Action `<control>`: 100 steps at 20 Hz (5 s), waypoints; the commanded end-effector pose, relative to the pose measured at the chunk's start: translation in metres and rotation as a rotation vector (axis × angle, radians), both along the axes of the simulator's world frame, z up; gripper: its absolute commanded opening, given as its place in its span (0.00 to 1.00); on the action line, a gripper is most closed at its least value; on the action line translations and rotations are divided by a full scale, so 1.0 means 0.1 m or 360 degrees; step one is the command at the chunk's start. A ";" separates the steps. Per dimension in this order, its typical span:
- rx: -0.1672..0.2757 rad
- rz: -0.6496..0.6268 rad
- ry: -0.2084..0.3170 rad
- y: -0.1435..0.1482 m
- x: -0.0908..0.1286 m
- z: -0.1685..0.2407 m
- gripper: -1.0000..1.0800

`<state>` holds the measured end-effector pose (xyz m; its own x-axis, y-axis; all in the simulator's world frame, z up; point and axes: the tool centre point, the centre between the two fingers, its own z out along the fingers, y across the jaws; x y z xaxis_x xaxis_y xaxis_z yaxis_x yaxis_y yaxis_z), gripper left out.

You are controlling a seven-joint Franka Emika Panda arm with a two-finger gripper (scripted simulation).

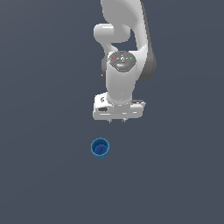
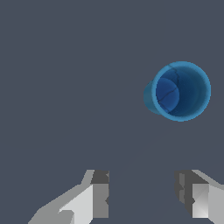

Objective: Pick up the object and move it to a goal position.

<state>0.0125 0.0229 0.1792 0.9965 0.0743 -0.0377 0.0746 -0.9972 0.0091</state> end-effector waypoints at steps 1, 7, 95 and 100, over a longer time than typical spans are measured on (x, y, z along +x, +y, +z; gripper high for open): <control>-0.0024 0.0046 0.0045 -0.02 0.02 -0.04 0.62; -0.0103 0.0197 0.0193 -0.09 0.11 -0.16 0.62; -0.0633 0.1239 0.1185 -0.06 0.12 -0.66 0.00; -0.0634 0.1240 0.1185 0.19 -0.11 -0.42 0.00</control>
